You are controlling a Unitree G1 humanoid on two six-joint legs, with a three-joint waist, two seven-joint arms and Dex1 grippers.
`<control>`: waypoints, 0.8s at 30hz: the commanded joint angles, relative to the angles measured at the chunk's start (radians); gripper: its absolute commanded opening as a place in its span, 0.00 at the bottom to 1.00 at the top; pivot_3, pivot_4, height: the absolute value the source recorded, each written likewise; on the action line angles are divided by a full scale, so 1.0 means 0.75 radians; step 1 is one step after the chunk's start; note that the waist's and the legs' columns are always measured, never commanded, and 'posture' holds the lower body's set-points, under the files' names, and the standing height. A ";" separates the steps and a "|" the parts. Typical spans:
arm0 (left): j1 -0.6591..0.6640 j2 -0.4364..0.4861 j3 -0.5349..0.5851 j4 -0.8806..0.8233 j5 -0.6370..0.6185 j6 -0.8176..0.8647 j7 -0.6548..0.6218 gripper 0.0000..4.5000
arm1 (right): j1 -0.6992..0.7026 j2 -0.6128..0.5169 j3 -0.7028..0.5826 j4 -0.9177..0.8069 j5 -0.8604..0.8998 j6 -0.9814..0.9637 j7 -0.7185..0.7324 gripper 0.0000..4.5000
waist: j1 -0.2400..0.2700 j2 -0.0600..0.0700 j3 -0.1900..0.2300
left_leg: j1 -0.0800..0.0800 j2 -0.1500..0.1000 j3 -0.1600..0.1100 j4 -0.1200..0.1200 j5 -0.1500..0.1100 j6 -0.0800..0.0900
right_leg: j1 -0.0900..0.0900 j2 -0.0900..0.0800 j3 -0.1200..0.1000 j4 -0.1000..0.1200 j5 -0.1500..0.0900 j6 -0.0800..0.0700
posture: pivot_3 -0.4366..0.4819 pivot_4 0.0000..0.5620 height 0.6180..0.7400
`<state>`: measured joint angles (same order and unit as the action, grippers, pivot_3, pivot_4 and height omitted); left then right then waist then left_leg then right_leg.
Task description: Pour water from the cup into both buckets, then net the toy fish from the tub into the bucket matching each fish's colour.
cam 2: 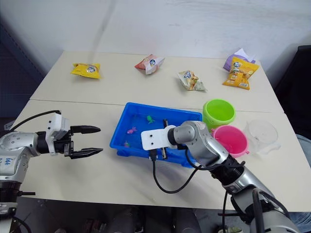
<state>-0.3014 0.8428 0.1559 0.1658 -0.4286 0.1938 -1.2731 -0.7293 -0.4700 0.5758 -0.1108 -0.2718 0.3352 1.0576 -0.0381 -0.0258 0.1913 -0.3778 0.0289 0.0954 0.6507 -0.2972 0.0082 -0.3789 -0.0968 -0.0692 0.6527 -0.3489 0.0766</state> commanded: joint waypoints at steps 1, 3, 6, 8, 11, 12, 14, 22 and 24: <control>-0.009 0.009 0.021 -0.020 -0.003 -0.015 0.001 0.99 | 0.003 0.017 -0.065 -0.054 0.062 0.005 0.005 0.00 | -0.004 0.000 0.000 | 0.000 0.000 0.000 0.000 0.000 0.000 | 0.000 0.000 0.000 0.000 0.000 0.000 | 0.48 0.27 0.98; -0.002 0.010 0.026 -0.023 -0.004 -0.016 0.005 0.99 | 0.012 0.014 -0.129 -0.093 0.126 0.061 0.012 0.00 | -0.009 0.000 0.000 | 0.000 0.000 0.000 0.000 0.000 0.000 | 0.000 0.000 0.000 0.000 0.000 0.000 | 0.48 0.27 0.98; 0.005 0.008 0.027 -0.028 -0.005 -0.017 0.010 0.99 | 0.024 0.004 -0.181 -0.130 0.180 0.117 0.011 0.00 | -0.012 0.000 0.000 | 0.000 0.000 0.000 0.000 0.000 0.000 | 0.000 0.000 0.000 0.000 0.000 0.000 | 0.48 0.27 0.98; 0.008 0.005 0.025 -0.029 -0.005 -0.018 0.013 0.99 | 0.041 -0.005 -0.218 -0.161 0.218 0.164 0.010 0.00 | -0.012 0.000 0.000 | 0.000 0.000 0.000 0.000 0.000 0.000 | 0.000 0.000 0.000 0.000 0.000 0.000 | 0.48 0.27 0.98; 0.006 0.000 0.022 -0.024 -0.006 -0.020 0.016 0.99 | 0.075 -0.032 -0.264 -0.202 0.258 0.214 0.006 0.00 | -0.012 0.000 0.000 | 0.000 0.000 -0.001 -0.001 0.000 0.000 | 0.000 0.000 0.000 0.000 0.000 0.000 | 0.48 0.27 0.98; 0.006 0.000 0.022 -0.023 -0.006 -0.021 0.016 0.99 | 0.083 -0.043 -0.267 -0.210 0.263 0.217 0.005 0.00 | -0.012 0.000 0.000 | 0.000 0.000 -0.001 -0.001 0.000 0.000 | 0.000 0.000 0.000 0.000 0.000 0.000 | 0.48 0.27 0.98; 0.005 -0.002 0.021 -0.020 -0.006 -0.022 0.016 0.99 | 0.102 -0.065 -0.275 -0.225 0.273 0.228 -0.003 0.00 | -0.012 0.000 0.000 | 0.000 0.000 -0.001 -0.001 0.000 0.000 | 0.000 0.000 0.000 0.000 0.000 0.000 | 0.48 0.27 0.98; -0.003 -0.018 0.008 -0.030 -0.011 -0.020 0.015 0.99 | 0.175 -0.139 -0.365 -0.291 0.348 0.225 -0.032 0.00 | -0.011 0.000 0.000 | 0.000 0.000 -0.001 -0.001 0.000 0.000 | 0.000 0.000 0.000 -0.001 0.000 0.000 | 0.48 0.27 0.98; -0.013 -0.029 0.002 -0.042 -0.020 -0.012 0.010 0.99 | 0.228 -0.160 -0.432 -0.332 0.396 0.190 -0.036 0.00 | -0.008 0.000 0.000 | 0.000 0.000 -0.001 -0.001 0.000 0.000 | 0.000 0.000 0.000 -0.001 0.000 0.000 | 0.48 0.27 0.98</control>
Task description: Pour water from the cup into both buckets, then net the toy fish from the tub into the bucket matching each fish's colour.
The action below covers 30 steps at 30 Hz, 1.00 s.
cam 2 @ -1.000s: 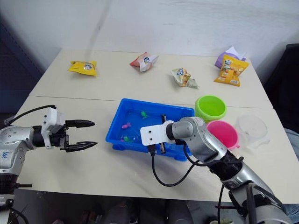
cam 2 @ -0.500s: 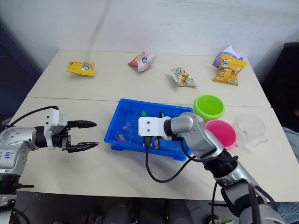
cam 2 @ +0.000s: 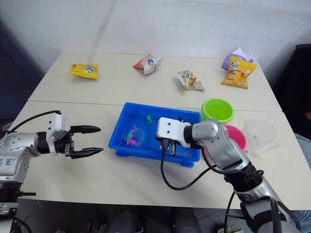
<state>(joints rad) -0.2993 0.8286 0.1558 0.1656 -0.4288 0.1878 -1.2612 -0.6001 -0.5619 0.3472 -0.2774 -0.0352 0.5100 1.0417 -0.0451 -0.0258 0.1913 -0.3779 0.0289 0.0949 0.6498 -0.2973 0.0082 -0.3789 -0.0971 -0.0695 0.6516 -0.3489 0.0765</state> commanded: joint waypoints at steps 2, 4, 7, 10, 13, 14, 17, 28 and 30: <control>-0.034 -0.022 -0.007 -0.051 -0.027 0.006 -0.012 0.99 | 0.102 -0.064 -0.181 -0.137 0.113 -0.080 -0.017 0.00 | 0.008 0.000 0.000 | 0.000 0.000 0.000 0.000 0.000 0.000 | 0.000 0.000 0.000 -0.001 0.000 0.000 | 0.48 0.27 0.98; -0.062 -0.041 -0.014 -0.064 -0.044 0.024 -0.006 0.99 | 0.154 -0.089 -0.243 -0.174 0.147 -0.101 -0.020 0.00 | 0.017 0.000 0.000 | 0.000 0.000 0.000 -0.001 0.000 0.000 | 0.000 0.000 0.000 -0.006 0.000 0.000 | 0.48 0.27 0.98; -0.111 -0.080 -0.043 -0.088 -0.052 0.040 -0.005 0.99 | 0.250 -0.129 -0.353 -0.236 0.202 -0.117 -0.038 0.00 | 0.023 0.000 0.000 | 0.000 0.000 0.000 -0.001 0.000 0.000 | 0.001 0.000 -0.001 -0.008 0.000 0.000 | 0.48 0.27 0.98; -0.141 -0.092 -0.099 -0.156 -0.057 0.084 -0.037 0.99 | 0.360 -0.148 -0.479 -0.317 0.238 -0.138 -0.095 0.00 | 0.027 0.000 0.000 | -0.001 0.000 0.000 -0.001 0.000 0.000 | 0.002 0.000 -0.002 -0.008 0.000 0.000 | 0.48 0.27 0.98; -0.203 -0.156 -0.137 -0.212 -0.106 0.154 -0.020 0.99 | 0.570 -0.129 -0.659 -0.478 0.261 -0.149 -0.179 0.00 | 0.027 0.000 0.000 | -0.001 -0.001 -0.001 -0.001 0.000 0.000 | 0.002 0.000 -0.002 -0.008 0.000 0.000 | 0.48 0.27 0.98; -0.236 -0.198 -0.152 -0.210 -0.116 0.155 -0.009 0.99 | 0.659 -0.109 -0.740 -0.534 0.276 -0.154 -0.197 0.00 | 0.029 0.000 0.000 | -0.001 0.000 -0.001 -0.001 0.000 0.000 | 0.002 0.000 -0.002 -0.008 0.000 0.000 | 0.48 0.27 0.98; -0.312 -0.290 -0.200 -0.189 -0.131 0.168 -0.004 0.99 | 0.877 -0.068 -0.945 -0.624 0.317 -0.182 -0.204 0.00 | 0.050 0.000 0.000 | -0.002 0.000 -0.002 0.000 0.000 0.000 | 0.003 0.001 -0.003 -0.008 0.000 0.001 | 0.48 0.27 0.98; -0.477 -0.448 -0.341 -0.048 -0.099 0.152 -0.123 0.99 | 1.444 0.165 -1.627 -0.747 0.508 -0.350 -0.207 0.00 | 0.060 0.001 -0.001 | -0.003 -0.002 -0.002 0.003 0.001 0.002 | 0.004 0.003 -0.002 -0.010 0.002 0.004 | 0.48 0.27 0.98; -0.492 -0.442 -0.354 -0.038 -0.108 0.187 -0.154 0.99 | 1.508 0.196 -1.683 -0.697 0.479 -0.440 -0.221 0.00 | 0.056 0.001 -0.001 | -0.001 -0.002 0.000 0.002 0.001 0.002 | 0.005 0.003 0.000 -0.010 0.002 0.004 | 0.48 0.27 0.98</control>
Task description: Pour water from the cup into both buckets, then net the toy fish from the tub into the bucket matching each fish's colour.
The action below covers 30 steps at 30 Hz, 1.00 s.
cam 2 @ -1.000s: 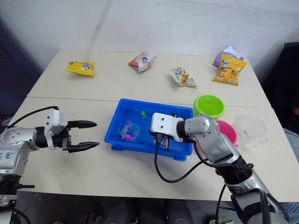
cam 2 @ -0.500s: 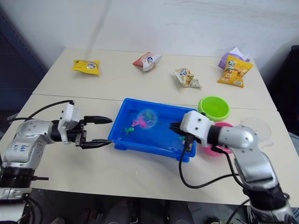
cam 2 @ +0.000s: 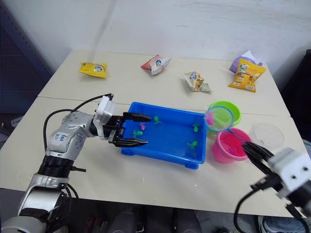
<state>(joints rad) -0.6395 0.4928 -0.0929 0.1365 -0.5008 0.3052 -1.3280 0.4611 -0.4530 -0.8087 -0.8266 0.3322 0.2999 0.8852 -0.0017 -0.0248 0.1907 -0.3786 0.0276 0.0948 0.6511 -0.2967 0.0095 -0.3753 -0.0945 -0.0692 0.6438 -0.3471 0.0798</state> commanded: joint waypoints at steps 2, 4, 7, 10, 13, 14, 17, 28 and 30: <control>-0.045 0.007 -0.026 0.009 -0.011 0.035 -0.080 0.99 | 0.142 0.071 -0.164 0.098 -0.051 -0.272 -0.028 0.00 | -0.004 0.000 0.000 | 0.003 0.000 0.003 0.000 0.000 0.000 | 0.000 0.000 0.003 0.001 0.000 0.000 | 0.48 0.27 0.98; -0.047 -0.001 -0.023 0.020 -0.001 0.018 -0.081 0.99 | 0.179 0.077 -0.165 0.184 -0.149 -0.455 -0.051 0.00 | -0.004 0.000 0.000 | 0.006 0.000 0.004 -0.001 0.000 0.000 | 0.001 0.000 0.005 0.002 0.000 0.000 | 0.48 0.27 0.98; -0.048 -0.011 -0.030 0.027 0.008 0.018 -0.075 0.99 | 0.219 0.044 -0.125 0.359 -0.399 -0.776 -0.117 0.00 | -0.002 0.000 0.000 | 0.007 0.000 0.005 -0.002 0.000 0.000 | 0.001 0.000 0.007 0.002 0.000 0.000 | 0.48 0.27 0.98; -0.042 -0.017 -0.024 0.026 0.010 0.012 -0.070 0.99 | 0.188 -0.017 -0.097 0.482 -0.635 -0.970 -0.256 0.00 | -0.004 0.000 0.000 | 0.007 -0.001 0.006 -0.002 0.000 -0.001 | 0.001 0.000 0.008 0.001 0.000 0.000 | 0.48 0.27 0.98; -0.035 -0.014 -0.015 0.029 0.016 0.004 -0.068 0.99 | 0.194 -0.105 -0.081 0.566 -0.896 -1.164 -0.384 0.00 | -0.004 0.001 0.000 | 0.008 0.000 0.008 -0.002 0.000 -0.002 | 0.001 0.000 0.009 0.002 0.000 0.000 | 0.48 0.27 0.98; -0.034 -0.015 -0.013 0.033 0.019 -0.003 -0.066 0.99 | 0.185 -0.114 -0.070 0.588 -0.924 -1.201 -0.420 0.00 | -0.004 0.001 -0.001 | 0.009 0.000 0.008 -0.003 0.000 -0.002 | 0.001 0.000 0.010 0.002 0.000 -0.001 | 0.48 0.27 0.98; -0.033 -0.026 -0.009 0.035 0.022 -0.015 -0.053 0.99 | 0.173 -0.142 -0.058 0.621 -1.036 -1.264 -0.531 0.00 | -0.001 0.001 -0.001 | 0.009 0.000 0.008 -0.003 0.001 -0.004 | 0.001 0.001 0.009 0.002 -0.001 -0.001 | 0.48 0.27 0.98; -0.021 -0.054 0.015 0.115 0.063 -0.102 -0.001 0.99 | 0.194 -0.156 -0.075 0.586 -1.514 -1.350 -0.961 0.00 | -0.002 0.001 -0.001 | 0.009 0.000 0.008 -0.003 0.002 -0.005 | 0.001 0.001 0.010 0.003 -0.001 -0.002 | 0.48 0.27 0.98; -0.025 -0.065 0.010 0.133 0.081 -0.144 -0.001 0.99 | 0.196 -0.178 -0.051 0.634 -1.586 -1.374 -1.059 0.00 | -0.002 0.001 -0.001 | 0.009 0.000 0.008 -0.003 0.002 -0.005 | 0.001 0.001 0.010 0.003 -0.001 -0.002 | 0.48 0.27 0.98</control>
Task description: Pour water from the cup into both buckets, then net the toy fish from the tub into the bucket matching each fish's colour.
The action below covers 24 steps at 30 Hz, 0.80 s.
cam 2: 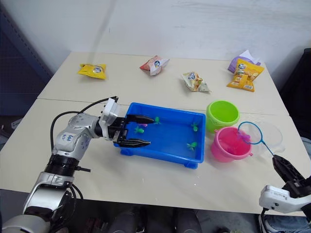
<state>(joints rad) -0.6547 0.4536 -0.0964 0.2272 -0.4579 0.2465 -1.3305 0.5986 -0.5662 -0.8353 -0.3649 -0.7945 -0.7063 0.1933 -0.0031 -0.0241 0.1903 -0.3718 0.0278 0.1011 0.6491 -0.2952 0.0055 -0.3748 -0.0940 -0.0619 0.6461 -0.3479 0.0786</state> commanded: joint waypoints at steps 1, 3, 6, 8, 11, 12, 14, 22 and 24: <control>-0.006 -0.019 0.013 0.017 0.029 -0.085 0.006 0.99 | 0.015 -0.041 -0.011 0.041 -0.127 -0.052 -0.201 0.00 | 0.000 0.000 0.000 | 0.000 0.000 0.000 0.000 0.000 0.000 | 0.000 0.000 0.000 0.000 0.000 0.000 | 0.48 0.27 0.98; -0.012 -0.029 0.017 0.030 0.033 -0.105 0.010 0.99 | 0.017 -0.060 -0.002 0.069 -0.177 -0.059 -0.287 0.00 | 0.000 0.000 0.000 | 0.000 0.000 0.001 0.000 0.000 0.000 | 0.000 0.000 0.000 0.000 0.000 0.000 | 0.48 0.27 0.98; -0.015 -0.033 0.026 0.038 0.041 -0.128 0.021 0.99 | 0.026 -0.083 0.015 0.096 -0.187 -0.045 -0.335 0.00 | -0.002 0.000 0.000 | 0.000 0.000 0.001 0.000 0.000 0.000 | 0.000 0.000 0.001 0.000 0.000 0.000 | 0.48 0.27 0.98; -0.017 -0.031 0.028 0.045 0.044 -0.141 0.023 0.99 | 0.029 -0.088 0.018 0.098 -0.175 -0.023 -0.351 0.00 | -0.003 0.000 0.000 | 0.000 0.000 0.001 0.000 0.000 0.000 | 0.000 0.000 0.001 0.000 0.000 0.000 | 0.48 0.27 0.98; -0.015 -0.023 0.038 0.053 0.042 -0.148 0.032 0.99 | 0.035 -0.132 -0.004 0.079 -0.139 -0.013 -0.334 0.00 | -0.003 0.000 0.000 | 0.000 0.000 0.001 0.000 0.000 0.000 | 0.000 0.000 0.001 0.000 0.000 0.000 | 0.48 0.27 0.98; -0.014 -0.021 0.041 0.054 0.040 -0.149 0.032 0.99 | 0.028 -0.144 -0.007 0.080 -0.035 0.006 -0.290 0.00 | -0.004 0.000 0.000 | 0.000 0.000 0.001 0.000 0.000 0.000 | 0.000 0.000 0.001 0.000 0.000 0.000 | 0.48 0.27 0.98; -0.012 -0.016 0.051 0.062 0.035 -0.150 0.028 0.99 | 0.027 -0.179 0.034 0.066 0.204 0.036 -0.178 0.00 | -0.005 0.000 0.000 | 0.001 0.000 0.002 0.000 0.000 0.000 | 0.000 0.001 0.001 0.000 0.000 0.000 | 0.48 0.27 0.98; 0.091 0.115 0.183 0.105 0.026 -0.175 0.029 0.99 | -0.153 -0.394 0.539 -0.374 1.370 0.599 0.331 0.00 | -0.043 -0.001 0.000 | 0.003 0.003 0.000 0.000 0.000 0.001 | 0.001 0.001 0.001 0.004 0.000 0.000 | 0.48 0.27 0.98; 0.111 0.137 0.203 0.097 0.016 -0.161 0.032 0.99 | -0.247 -0.405 0.594 -0.408 1.470 0.729 0.369 0.00 | -0.038 -0.001 0.001 | 0.003 0.003 -0.001 0.003 0.000 0.003 | 0.001 0.000 0.000 0.006 0.000 0.000 | 0.48 0.27 0.98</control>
<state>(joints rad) -0.5757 0.5376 0.0256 0.3190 -0.4282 0.1296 -1.3097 0.4359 -0.8616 -0.4047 -0.6309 0.2157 -0.2430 0.4462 -0.0313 -0.0248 0.1907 -0.3701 0.0293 0.0999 0.6515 -0.2956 0.0077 -0.3741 -0.0946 -0.0618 0.6510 -0.3480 0.0784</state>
